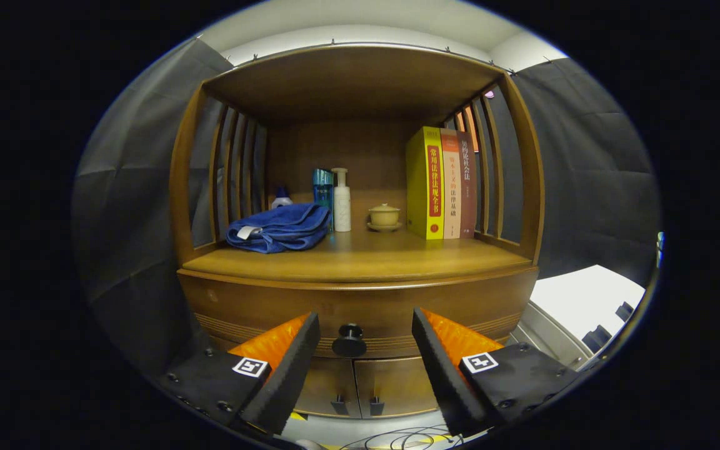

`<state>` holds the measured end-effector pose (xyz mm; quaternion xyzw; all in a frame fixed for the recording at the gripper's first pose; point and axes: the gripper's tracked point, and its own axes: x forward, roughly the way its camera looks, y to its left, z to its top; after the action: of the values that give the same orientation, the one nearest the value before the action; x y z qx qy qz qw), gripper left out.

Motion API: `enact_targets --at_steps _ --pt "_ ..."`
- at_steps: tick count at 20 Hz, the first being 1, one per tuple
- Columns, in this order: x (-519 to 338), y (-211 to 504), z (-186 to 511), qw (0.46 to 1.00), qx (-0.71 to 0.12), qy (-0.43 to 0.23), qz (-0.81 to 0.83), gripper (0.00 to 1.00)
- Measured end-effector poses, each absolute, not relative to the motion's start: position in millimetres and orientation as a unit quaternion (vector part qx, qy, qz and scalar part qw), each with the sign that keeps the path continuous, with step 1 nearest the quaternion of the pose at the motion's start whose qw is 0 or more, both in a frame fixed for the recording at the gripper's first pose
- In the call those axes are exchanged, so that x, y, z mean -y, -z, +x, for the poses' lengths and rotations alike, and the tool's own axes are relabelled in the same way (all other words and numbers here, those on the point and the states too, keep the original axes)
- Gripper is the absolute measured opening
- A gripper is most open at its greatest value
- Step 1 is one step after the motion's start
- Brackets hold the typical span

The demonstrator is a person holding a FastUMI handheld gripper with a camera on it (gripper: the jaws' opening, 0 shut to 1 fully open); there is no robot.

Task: Pull open the drawer, take out the items inside it, and place them on the countertop above the cabinet.

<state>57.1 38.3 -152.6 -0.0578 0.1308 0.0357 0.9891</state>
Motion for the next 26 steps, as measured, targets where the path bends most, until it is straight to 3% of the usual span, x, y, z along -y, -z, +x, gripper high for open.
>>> enact_targets --at_steps 8,12,15,17,26 --pt "-44 210 88 0.984 -0.169 -0.035 -0.052 0.96" --pt "-46 225 98 0.982 -0.177 -0.032 -0.055 0.9" --pt "-50 229 104 0.982 -0.178 -0.03 -0.053 0.59" --pt "-48 232 106 0.981 -0.181 -0.021 -0.061 0.6" --pt "-49 233 105 0.98 -0.194 -0.011 -0.048 0.45"
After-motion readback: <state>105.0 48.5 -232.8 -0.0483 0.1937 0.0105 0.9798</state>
